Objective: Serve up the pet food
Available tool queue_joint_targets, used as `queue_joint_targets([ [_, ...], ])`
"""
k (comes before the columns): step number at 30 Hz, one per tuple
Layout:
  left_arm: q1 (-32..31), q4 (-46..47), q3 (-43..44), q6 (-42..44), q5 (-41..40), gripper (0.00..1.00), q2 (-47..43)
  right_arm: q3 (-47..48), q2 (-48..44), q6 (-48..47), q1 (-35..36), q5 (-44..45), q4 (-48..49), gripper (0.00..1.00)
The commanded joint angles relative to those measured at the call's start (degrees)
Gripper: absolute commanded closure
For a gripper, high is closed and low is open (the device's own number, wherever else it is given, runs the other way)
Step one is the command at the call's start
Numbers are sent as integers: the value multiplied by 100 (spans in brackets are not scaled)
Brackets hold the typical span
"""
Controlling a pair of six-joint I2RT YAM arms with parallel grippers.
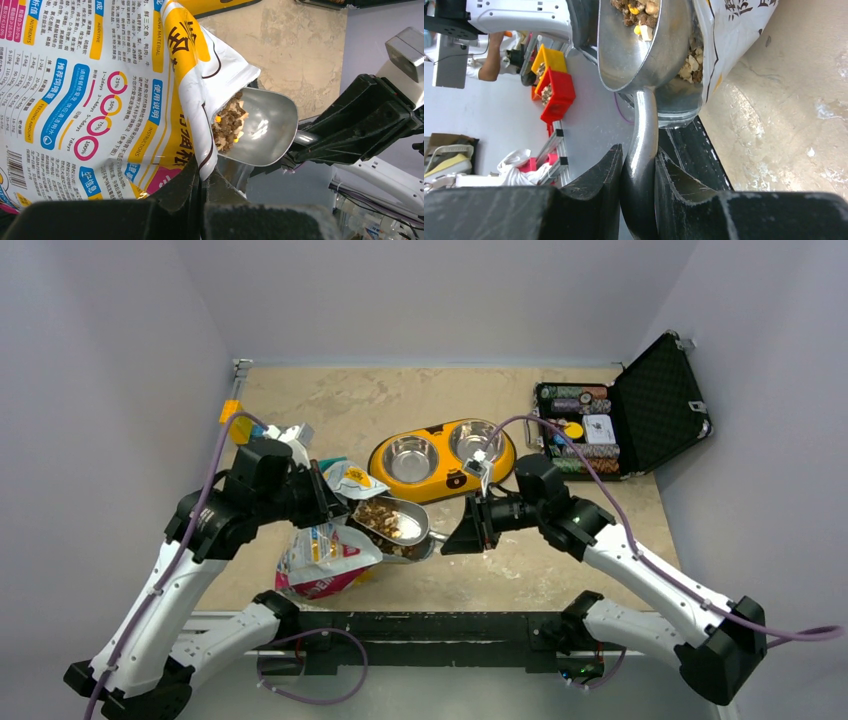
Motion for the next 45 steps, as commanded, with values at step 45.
queue_joint_targets([
  [45, -18, 603, -371, -435, 158, 100, -224, 2098, 2039, -666, 893, 455, -303, 100],
])
